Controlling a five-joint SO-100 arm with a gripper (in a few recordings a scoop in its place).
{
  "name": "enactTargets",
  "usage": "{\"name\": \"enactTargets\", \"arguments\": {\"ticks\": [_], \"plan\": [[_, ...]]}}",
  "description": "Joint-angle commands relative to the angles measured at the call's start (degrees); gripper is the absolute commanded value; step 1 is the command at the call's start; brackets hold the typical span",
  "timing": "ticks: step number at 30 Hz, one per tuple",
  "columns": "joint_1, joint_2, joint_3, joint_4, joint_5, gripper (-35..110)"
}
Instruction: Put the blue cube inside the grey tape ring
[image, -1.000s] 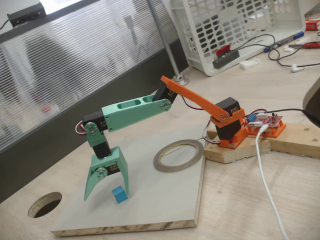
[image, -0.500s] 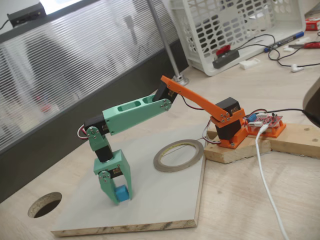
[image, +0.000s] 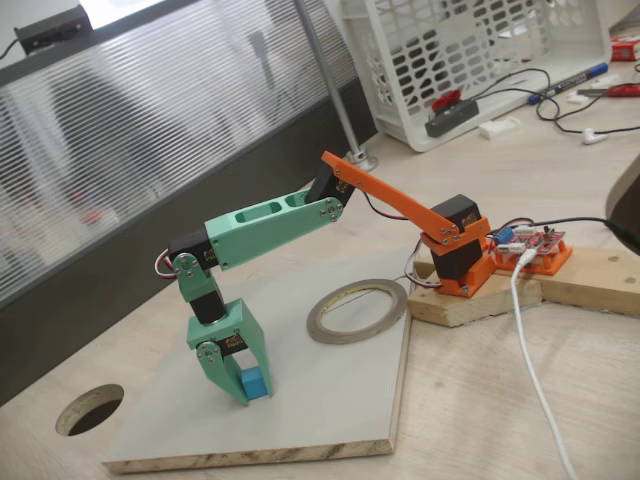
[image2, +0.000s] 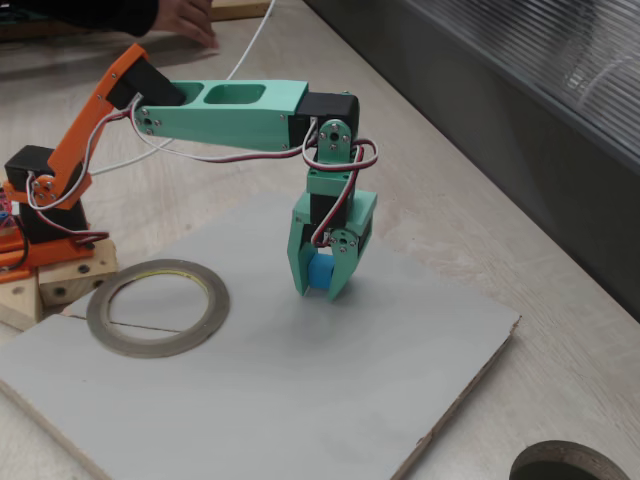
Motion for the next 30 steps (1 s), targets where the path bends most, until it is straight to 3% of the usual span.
{"name": "enactTargets", "arguments": {"ticks": [1,12,19,30], "plan": [[-0.35,6.59,0.97,0.18,1.32,4],[-0.26,35.77,27.33,0.18,1.23,4],[0.44,39.11,35.95,0.18,1.05,4],[32.87,38.06,35.33,0.00,0.70,4]]}}
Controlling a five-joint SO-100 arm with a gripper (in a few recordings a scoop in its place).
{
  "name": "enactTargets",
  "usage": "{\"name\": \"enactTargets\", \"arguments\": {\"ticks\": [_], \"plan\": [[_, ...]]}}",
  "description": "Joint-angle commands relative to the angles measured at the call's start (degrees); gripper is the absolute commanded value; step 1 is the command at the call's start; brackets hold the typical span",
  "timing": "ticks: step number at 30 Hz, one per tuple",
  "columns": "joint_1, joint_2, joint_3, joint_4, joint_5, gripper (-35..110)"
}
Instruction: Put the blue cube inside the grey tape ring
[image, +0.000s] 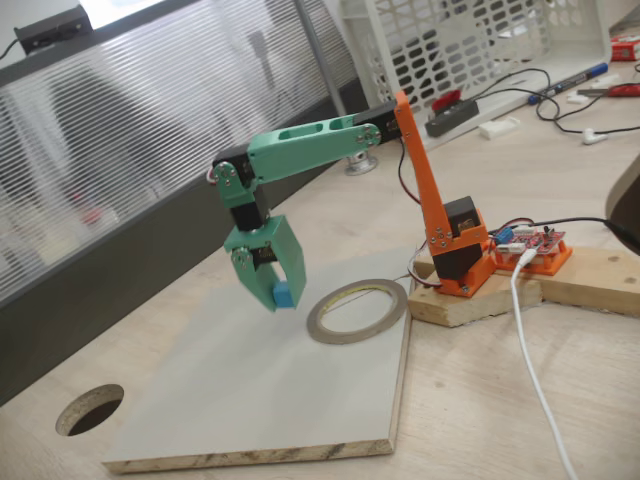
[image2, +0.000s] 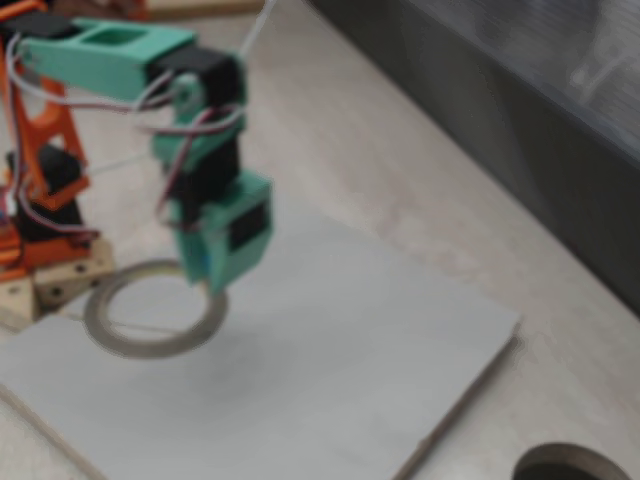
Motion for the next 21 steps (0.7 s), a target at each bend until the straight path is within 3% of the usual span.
{"name": "enactTargets", "arguments": {"ticks": [1,9,18,21], "plan": [[9.76,2.02,-0.26,0.09,0.70,4],[10.46,6.59,2.72,0.35,0.79,4],[10.37,30.15,29.97,-0.35,0.88,4],[10.37,33.31,37.27,-5.62,0.88,4]]}}
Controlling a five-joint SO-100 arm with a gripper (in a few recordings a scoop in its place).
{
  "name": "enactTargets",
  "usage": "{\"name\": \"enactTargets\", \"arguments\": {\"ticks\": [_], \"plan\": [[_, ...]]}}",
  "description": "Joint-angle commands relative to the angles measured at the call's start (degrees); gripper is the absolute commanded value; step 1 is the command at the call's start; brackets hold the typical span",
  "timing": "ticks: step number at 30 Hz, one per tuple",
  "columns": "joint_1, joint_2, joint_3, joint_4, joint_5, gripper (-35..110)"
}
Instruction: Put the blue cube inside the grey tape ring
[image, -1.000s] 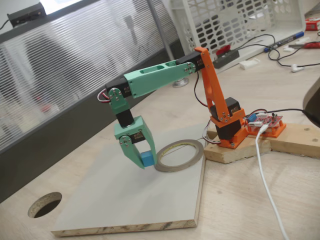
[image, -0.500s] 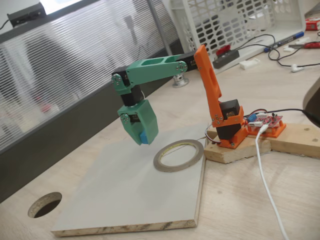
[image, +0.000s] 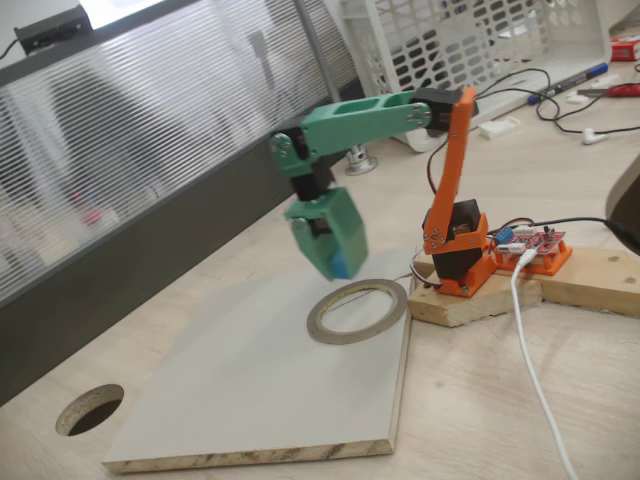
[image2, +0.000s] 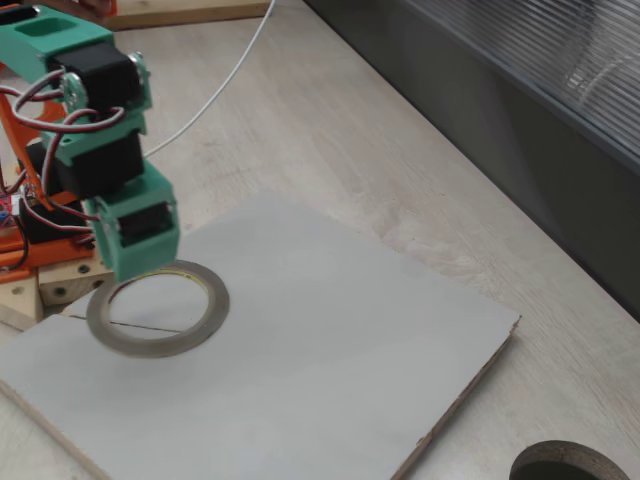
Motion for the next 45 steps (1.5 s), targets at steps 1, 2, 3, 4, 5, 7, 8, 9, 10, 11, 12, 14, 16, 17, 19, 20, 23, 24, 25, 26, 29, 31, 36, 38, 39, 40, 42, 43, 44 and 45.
{"name": "enactTargets", "arguments": {"ticks": [1,2,3,4,5,7,8,9,10,11,12,14,16,17,19,20,23,24,25,26,29,31,36,38,39,40,42,43,44,45], "plan": [[0.44,5.80,7.21,-6.15,0.88,4],[0.44,6.15,9.32,-8.53,0.88,4],[0.44,6.50,11.16,-10.81,0.79,4],[0.35,6.86,12.83,-12.66,0.79,4],[-0.35,7.21,14.24,-14.24,0.79,4],[-2.46,7.47,16.00,-16.17,0.79,4],[-3.60,7.47,16.44,-16.52,0.88,4],[-4.57,7.47,16.44,-16.70,1.14,4],[-5.27,7.47,16.26,-16.70,1.23,4],[-5.80,7.47,16.08,-16.70,1.23,4],[-5.89,7.03,15.91,-16.70,1.23,4],[-5.27,6.68,16.26,-16.70,1.05,4],[-5.27,6.68,16.44,-16.17,1.05,4],[-5.27,6.68,16.44,-16.26,1.23,4],[-5.27,6.68,16.44,-16.52,1.14,4],[-5.27,6.68,16.44,-16.61,1.05,4],[-5.27,6.68,16.44,-16.61,1.05,4],[-5.27,6.59,16.44,-16.52,1.05,4],[-5.27,6.59,16.44,-16.17,1.05,4],[-5.27,6.59,16.52,-16.17,1.05,4],[-5.27,6.59,16.52,-16.08,1.05,4],[-5.27,6.59,16.52,-16.00,0.97,4],[-5.27,6.68,16.52,-16.61,1.32,5],[-5.27,6.68,16.44,-16.61,1.32,5],[-5.27,6.68,16.44,-16.61,1.14,5],[-5.27,6.68,16.44,-16.26,1.05,7],[-5.45,6.68,16.44,-16.00,1.14,13],[-5.54,6.59,16.44,-16.00,1.32,16],[-5.54,6.59,16.44,-15.91,1.32,20],[-5.54,6.59,16.52,-15.91,1.14,24]]}}
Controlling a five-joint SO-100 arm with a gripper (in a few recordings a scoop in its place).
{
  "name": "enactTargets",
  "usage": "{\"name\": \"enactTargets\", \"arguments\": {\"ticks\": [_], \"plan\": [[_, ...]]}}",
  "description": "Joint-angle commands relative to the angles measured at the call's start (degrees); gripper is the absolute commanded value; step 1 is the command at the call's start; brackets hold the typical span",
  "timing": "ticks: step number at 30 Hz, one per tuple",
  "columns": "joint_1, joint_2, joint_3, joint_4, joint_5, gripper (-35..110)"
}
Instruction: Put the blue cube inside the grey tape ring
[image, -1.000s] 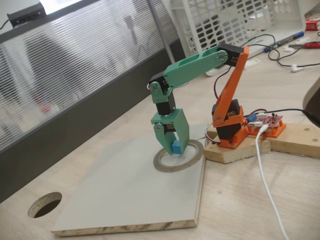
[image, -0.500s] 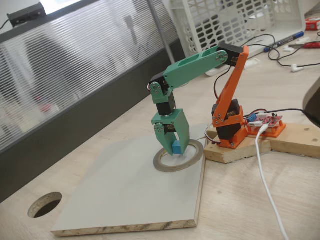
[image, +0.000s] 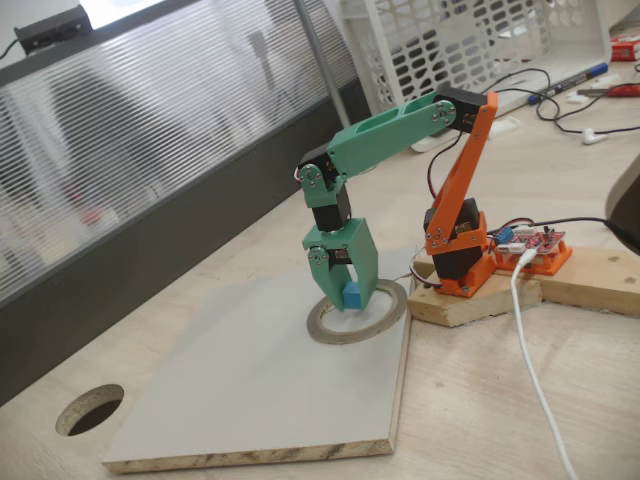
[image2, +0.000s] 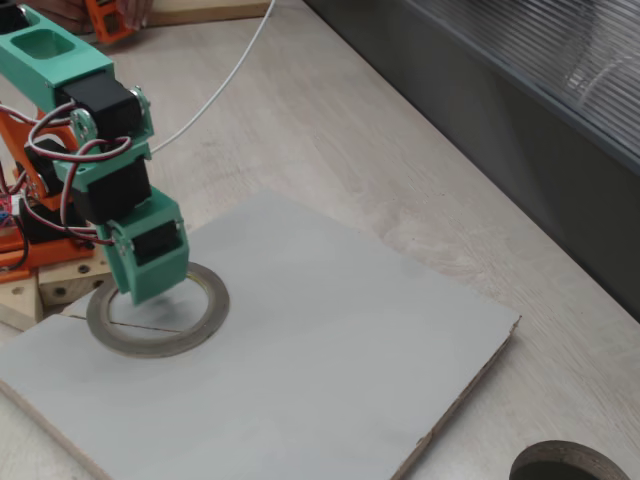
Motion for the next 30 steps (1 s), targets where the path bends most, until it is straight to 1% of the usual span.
{"name": "enactTargets", "arguments": {"ticks": [1,3,6,15,20,26,30], "plan": [[0.53,0.79,0.35,1.05,1.23,28],[0.35,0.79,0.35,1.05,1.23,33],[0.35,0.79,0.35,1.14,1.23,37],[0.26,1.05,-0.35,2.46,1.32,37],[0.18,1.76,-5.10,12.22,1.14,37],[0.79,0.88,-26.37,26.54,1.32,37],[0.44,0.79,-34.98,34.54,1.41,37]]}}
